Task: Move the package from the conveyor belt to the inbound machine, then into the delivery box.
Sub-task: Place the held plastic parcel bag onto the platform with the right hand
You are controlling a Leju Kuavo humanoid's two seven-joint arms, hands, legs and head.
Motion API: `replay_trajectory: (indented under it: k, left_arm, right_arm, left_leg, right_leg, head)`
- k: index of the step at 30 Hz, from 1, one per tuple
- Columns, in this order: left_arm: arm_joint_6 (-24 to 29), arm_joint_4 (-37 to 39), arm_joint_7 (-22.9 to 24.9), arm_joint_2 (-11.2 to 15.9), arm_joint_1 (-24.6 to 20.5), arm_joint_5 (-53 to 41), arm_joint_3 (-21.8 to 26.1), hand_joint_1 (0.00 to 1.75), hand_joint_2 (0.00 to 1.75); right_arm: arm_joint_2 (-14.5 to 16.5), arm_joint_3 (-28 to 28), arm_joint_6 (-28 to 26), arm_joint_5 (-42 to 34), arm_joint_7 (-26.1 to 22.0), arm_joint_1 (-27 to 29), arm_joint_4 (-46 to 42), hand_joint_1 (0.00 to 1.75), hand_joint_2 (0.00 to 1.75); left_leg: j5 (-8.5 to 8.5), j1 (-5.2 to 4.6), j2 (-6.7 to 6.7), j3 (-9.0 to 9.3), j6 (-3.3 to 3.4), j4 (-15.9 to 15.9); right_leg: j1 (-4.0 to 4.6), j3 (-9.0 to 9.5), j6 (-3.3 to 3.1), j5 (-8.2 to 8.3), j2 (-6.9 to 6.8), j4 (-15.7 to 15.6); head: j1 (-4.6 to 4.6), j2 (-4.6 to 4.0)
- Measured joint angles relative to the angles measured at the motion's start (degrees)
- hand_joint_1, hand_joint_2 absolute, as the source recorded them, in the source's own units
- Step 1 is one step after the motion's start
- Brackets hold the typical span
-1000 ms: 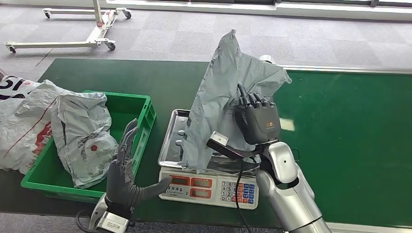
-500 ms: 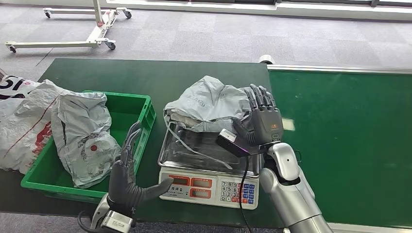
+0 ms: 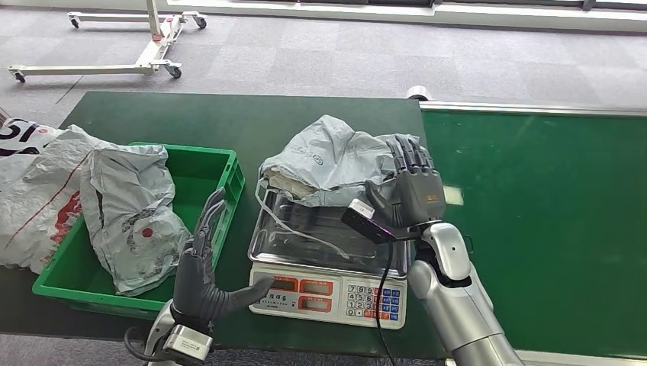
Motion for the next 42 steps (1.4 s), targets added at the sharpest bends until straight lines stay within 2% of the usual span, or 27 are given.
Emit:
replay_trajectory:
  k: [4, 8, 10, 14, 15, 20, 23, 24, 42]
  left_arm:
    - [-0.41, 0.03, 0.00, 0.07, -0.04, 0.48, 0.00, 0.00, 1.75]
    - [-0.46, 0.64, 0.00, 0.14, -0.40, 0.44, 0.00, 0.00, 1.75]
    - [-0.17, 1.19, 0.01, 0.14, -0.67, -0.08, 0.00, 0.00, 1.75]
    - [0.17, 2.07, 0.02, 0.05, -1.15, -1.16, 0.00, 0.00, 1.75]
    - [0.05, 2.20, 0.02, 0.00, -1.19, -1.32, 0.00, 0.00, 1.75]
    - [-1.50, 2.61, 0.02, -0.67, -1.34, -2.76, 0.17, 0.00, 1.75]
    - [-2.51, 2.63, 0.02, -1.37, -1.35, -4.04, 0.73, 0.00, 1.75]
    - [-2.77, 2.62, 0.02, -1.59, -1.34, -4.39, 0.98, 0.00, 1.75]
    - [-5.38, -0.12, 0.00, -4.71, -0.01, -8.03, 4.93, 0.00, 1.75]
  right_arm:
    - [-0.02, -1.18, -1.12, -0.89, -0.90, 0.98, -0.54, 0.00, 1.75]
    - [-0.05, -2.85, -4.63, -2.13, -1.99, 3.11, -3.78, 0.00, 1.75]
    - [-0.06, -3.52, -3.39, -1.26, -1.57, 4.07, -5.68, 0.00, 1.75]
    - [-0.20, -3.86, 10.64, 5.45, 2.23, 4.89, -7.14, 0.00, 1.75]
    - [-0.24, -3.86, 12.62, 6.24, 2.54, 4.95, -6.95, 0.00, 1.75]
    - [-0.25, -3.86, 13.74, 6.05, 2.27, 4.84, -5.42, 0.51, 1.75]
    - [-0.25, -3.86, 13.70, 5.26, 1.96, 4.53, -4.86, 1.52, 1.75]
    - [-0.25, -3.86, 13.71, 5.08, 1.91, 4.41, -4.76, 1.75, 1.75]
    - [-0.25, -3.40, 12.30, 3.87, -0.55, 3.63, -5.68, 1.75, 1.75]
  left_leg:
    - [0.00, 0.00, 0.00, 0.01, 0.00, 0.01]
    - [0.00, 0.00, 0.00, 0.01, 0.00, 0.01]
    - [-0.01, 0.00, 0.01, 0.01, 0.01, 0.01]
    - [-0.01, 0.00, 0.07, 0.01, 0.00, 0.01]
    - [-0.01, 0.00, 0.06, 0.00, 0.01, 0.01]
    - [0.00, 0.00, 0.03, 0.00, 0.00, 0.01]
    - [0.00, 0.00, 0.03, 0.00, 0.01, 0.01]
    - [0.00, 0.00, 0.03, -0.01, 0.01, 0.01]
    - [0.00, 0.00, 0.02, -0.01, 0.01, 0.01]
  right_leg:
    - [0.00, -0.01, 0.00, 0.00, 0.00, 0.00]
    - [-0.01, -0.02, 0.00, 0.00, 0.00, 0.00]
    - [-0.01, -0.02, 0.00, 0.00, 0.01, 0.00]
    - [0.00, -0.03, 0.00, 0.00, 0.04, 0.00]
    - [0.00, -0.03, 0.00, 0.00, 0.04, 0.00]
    - [-0.01, 0.00, 0.00, 0.00, 0.02, 0.00]
    - [-0.01, 0.00, 0.00, 0.00, 0.02, 0.00]
    - [-0.01, 0.00, 0.00, 0.00, 0.02, 0.00]
    - [0.00, 0.00, 0.00, 0.00, 0.02, 0.00]
  head:
    - [0.00, 0.00]
    - [0.00, 0.00]
    - [0.01, 0.00]
    - [0.00, 0.00]
    - [0.00, 0.00]
    - [0.00, 0.00]
    - [0.00, 0.00]
    - [0.01, 0.00]
    - [0.00, 0.00]
